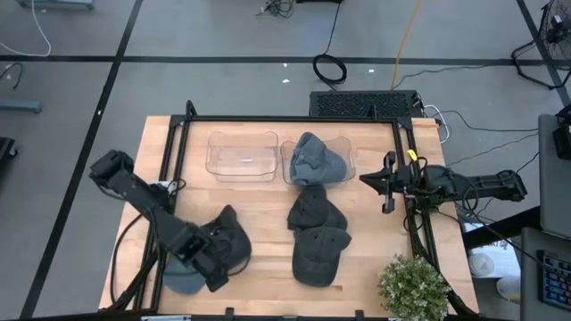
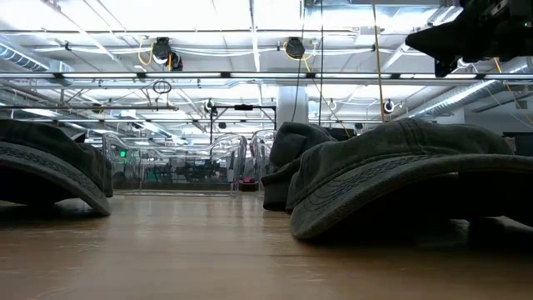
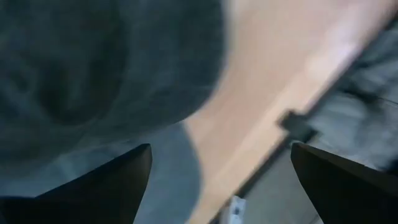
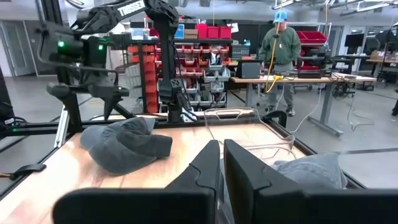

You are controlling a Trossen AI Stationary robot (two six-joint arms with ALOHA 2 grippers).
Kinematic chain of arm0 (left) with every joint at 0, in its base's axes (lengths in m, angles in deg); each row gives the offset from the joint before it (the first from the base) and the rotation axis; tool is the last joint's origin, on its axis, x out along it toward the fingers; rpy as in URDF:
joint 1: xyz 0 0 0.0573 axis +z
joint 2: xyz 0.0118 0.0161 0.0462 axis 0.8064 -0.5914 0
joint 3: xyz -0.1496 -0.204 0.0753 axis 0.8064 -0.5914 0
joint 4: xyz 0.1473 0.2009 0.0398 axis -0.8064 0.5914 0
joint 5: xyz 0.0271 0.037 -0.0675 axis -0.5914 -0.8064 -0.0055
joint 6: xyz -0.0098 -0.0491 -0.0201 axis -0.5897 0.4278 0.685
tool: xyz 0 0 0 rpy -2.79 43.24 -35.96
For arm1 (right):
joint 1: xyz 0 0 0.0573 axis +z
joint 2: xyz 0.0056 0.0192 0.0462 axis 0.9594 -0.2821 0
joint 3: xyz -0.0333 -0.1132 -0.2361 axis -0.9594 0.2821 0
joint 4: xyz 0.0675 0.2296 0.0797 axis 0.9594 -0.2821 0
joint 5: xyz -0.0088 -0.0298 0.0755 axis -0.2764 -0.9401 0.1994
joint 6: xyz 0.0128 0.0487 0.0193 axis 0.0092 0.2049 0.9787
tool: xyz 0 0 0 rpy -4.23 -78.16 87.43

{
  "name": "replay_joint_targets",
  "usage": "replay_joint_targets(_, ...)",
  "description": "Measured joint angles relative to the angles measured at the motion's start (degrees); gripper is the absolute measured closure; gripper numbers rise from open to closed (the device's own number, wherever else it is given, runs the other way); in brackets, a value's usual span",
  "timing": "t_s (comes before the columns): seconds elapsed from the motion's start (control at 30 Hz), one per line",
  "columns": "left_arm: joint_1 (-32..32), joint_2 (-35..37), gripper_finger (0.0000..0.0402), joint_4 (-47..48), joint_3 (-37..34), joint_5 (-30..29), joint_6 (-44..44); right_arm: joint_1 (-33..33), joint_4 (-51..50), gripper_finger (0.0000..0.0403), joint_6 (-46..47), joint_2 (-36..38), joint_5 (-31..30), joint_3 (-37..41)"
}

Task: Pick & Place hat
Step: Put the blue cap into the right transparent bin

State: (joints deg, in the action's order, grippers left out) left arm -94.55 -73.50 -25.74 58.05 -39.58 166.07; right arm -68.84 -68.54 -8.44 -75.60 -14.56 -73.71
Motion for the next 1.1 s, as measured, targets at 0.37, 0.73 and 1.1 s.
replay_joint_targets(0.37, -9.3, -3.1, 0.0007, 10.9, 0.0, 3.5, 28.5, 0.0, 0.6, 0.0391, 3.0, -0.2, 0.0, 1.0)
replay_joint_targets(0.73, -11.9, -3.1, 0.0007, 16.9, 0.0, -2.1, 37.5, 0.0, 3.9, 0.0391, 3.0, -0.2, 0.1, 3.8)
replay_joint_targets(1.1, -11.5, -6.0, 0.0007, 16.5, -3.3, -1.1, 34.3, 0.0, 4.2, 0.0387, 4.7, -0.1, 2.2, 3.8)
